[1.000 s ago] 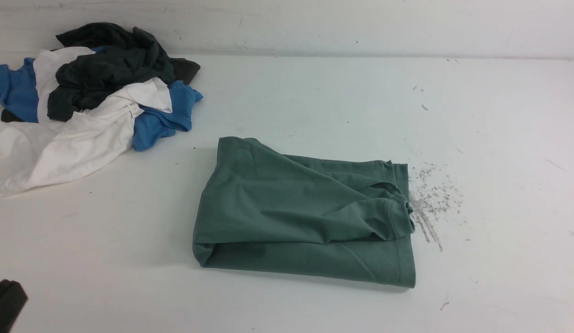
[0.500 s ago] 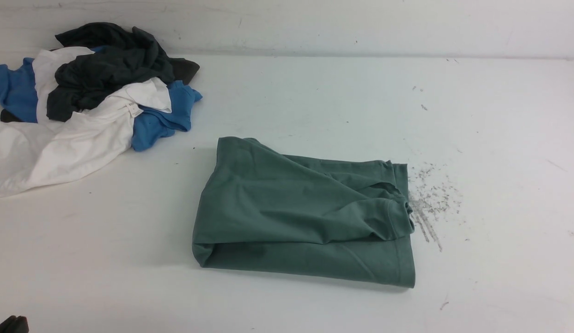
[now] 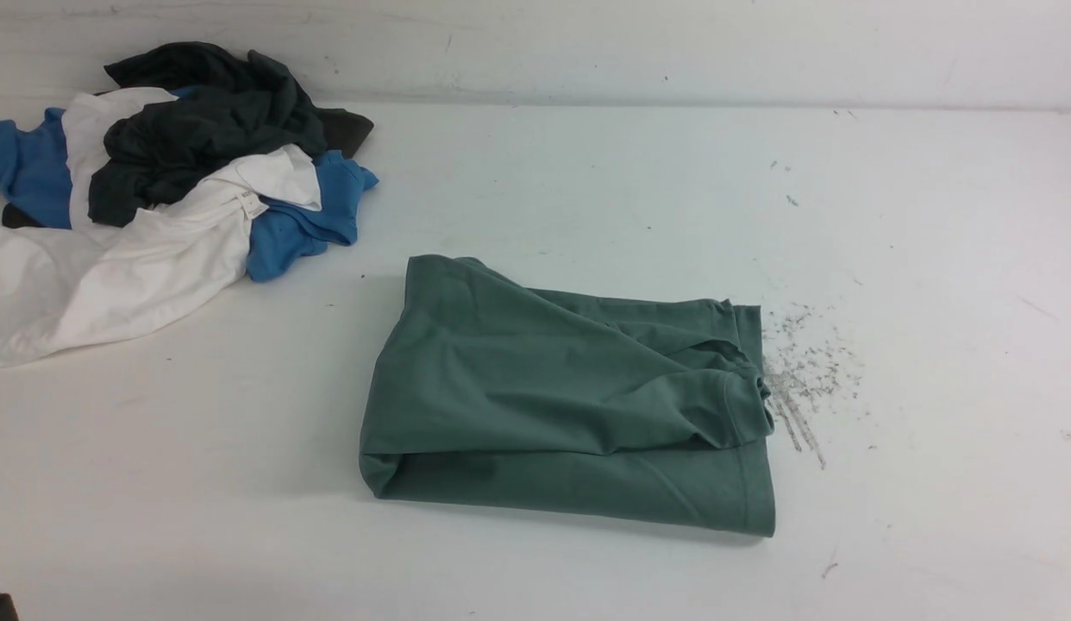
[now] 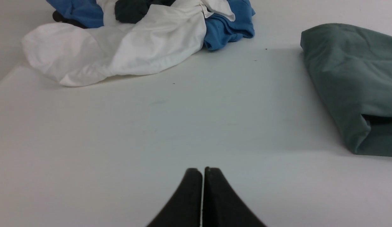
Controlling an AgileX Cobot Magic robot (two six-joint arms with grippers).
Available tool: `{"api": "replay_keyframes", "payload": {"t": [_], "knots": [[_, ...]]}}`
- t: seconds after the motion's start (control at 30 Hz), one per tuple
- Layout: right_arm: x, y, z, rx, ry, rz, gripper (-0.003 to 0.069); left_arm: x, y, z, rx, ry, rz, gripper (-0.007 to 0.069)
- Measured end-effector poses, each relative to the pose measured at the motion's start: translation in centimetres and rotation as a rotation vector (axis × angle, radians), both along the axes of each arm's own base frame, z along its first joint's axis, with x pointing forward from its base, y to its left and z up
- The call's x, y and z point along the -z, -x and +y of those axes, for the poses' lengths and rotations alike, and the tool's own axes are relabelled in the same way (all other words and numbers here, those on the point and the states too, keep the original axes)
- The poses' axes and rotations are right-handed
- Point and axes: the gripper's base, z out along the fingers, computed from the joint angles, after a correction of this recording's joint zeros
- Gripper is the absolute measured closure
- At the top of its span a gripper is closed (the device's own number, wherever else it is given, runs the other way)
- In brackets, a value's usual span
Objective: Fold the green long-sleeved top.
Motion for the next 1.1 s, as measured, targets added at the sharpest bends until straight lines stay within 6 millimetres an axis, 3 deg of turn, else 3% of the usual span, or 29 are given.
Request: {"api": "replay_keyframes", "payload": {"t": [1.1], "knots": [[0.0, 0.0, 0.0, -0.004, 0.015, -0.001, 0.0673, -0.01, 0.01, 0.0, -0.001, 0.0, 0.001, 0.0629]]}}
